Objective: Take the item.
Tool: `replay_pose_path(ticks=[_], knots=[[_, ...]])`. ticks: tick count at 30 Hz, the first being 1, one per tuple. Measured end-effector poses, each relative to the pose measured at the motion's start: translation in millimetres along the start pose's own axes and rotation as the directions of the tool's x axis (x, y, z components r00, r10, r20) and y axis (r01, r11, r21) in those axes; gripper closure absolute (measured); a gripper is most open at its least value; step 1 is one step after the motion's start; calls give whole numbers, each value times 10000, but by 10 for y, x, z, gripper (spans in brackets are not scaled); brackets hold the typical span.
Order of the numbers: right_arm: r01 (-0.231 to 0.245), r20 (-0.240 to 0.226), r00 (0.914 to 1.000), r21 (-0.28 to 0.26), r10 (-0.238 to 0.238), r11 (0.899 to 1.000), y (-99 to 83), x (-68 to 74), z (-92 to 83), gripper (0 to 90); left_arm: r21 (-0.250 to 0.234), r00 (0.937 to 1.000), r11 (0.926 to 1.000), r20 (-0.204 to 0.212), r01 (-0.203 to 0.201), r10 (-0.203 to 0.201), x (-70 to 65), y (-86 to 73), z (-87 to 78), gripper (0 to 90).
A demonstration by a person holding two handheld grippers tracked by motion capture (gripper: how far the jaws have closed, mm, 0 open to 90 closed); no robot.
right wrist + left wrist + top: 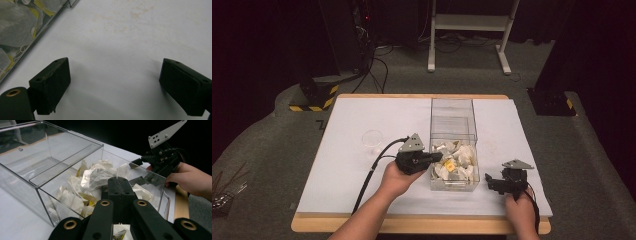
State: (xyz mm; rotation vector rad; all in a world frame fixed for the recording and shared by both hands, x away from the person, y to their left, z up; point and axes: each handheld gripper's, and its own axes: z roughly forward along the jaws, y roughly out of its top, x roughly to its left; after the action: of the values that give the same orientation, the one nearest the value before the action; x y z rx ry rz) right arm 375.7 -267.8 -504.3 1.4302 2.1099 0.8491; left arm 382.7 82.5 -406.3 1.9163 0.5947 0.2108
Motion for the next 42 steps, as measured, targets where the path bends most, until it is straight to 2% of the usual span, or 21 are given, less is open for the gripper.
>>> replay_pose_path(ticks=[14,25,34,42], knots=[[3,2,10000,-4,-3,10000,0,0,0,100,-586,9995,9981,-241,178,-192,61,30,-169,900],[2,-1,10000,-4,-2,10000,0,1,0,100,-1004,9965,9946,-769,264,-342,200,29,-427,900],[1,-1,10000,-4,-1,10000,-1,1,-1,101,-1218,9905,9918,-1264,392,-546,334,-47,-667,900],[27,-1,10000,-12,-27,10000,0,-1,0,101,-1277,9824,9906,-1723,498,-716,454,-134,-867,900]])
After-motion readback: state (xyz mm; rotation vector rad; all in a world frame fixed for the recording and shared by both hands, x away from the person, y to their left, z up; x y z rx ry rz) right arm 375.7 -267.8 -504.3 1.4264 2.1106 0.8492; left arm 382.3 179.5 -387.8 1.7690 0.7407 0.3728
